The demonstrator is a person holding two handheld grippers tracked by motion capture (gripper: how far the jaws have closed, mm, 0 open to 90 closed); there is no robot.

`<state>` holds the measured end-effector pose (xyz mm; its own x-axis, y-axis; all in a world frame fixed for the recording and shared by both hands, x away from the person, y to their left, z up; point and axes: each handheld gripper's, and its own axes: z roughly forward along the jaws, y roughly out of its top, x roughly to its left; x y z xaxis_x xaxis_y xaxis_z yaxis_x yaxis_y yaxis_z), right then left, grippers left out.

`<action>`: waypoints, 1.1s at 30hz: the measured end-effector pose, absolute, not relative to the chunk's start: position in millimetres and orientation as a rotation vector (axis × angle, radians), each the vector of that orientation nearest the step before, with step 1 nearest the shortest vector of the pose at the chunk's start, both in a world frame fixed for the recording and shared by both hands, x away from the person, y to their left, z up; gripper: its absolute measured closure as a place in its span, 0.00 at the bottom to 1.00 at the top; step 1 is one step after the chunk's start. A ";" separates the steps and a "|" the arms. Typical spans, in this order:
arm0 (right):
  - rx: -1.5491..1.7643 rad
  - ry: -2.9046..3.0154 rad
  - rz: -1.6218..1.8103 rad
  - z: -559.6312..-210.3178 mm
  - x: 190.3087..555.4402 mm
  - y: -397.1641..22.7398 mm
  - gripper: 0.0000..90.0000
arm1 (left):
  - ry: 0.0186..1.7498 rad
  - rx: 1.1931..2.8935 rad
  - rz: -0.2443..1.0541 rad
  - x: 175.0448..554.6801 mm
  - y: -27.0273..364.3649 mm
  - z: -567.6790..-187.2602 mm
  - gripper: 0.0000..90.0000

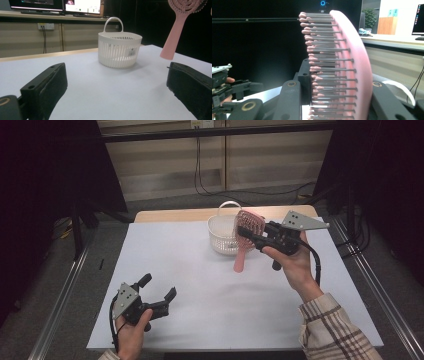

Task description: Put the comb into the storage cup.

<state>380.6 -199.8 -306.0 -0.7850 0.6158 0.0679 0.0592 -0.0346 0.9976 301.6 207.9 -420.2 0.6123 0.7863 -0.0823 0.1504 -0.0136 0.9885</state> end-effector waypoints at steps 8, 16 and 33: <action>0.716 1.807 1.868 -297.0 389.4 -200.3 0.70 | 0.851 1.532 0.632 298.0 222.4 -423.3 0.04; 0.714 1.773 1.855 -285.5 396.6 -199.6 0.70 | 0.847 1.537 0.662 294.9 223.4 -426.4 0.04; 0.711 1.700 1.865 -253.0 419.0 -203.7 0.70 | 0.877 1.528 0.649 295.8 227.6 -425.9 0.04</action>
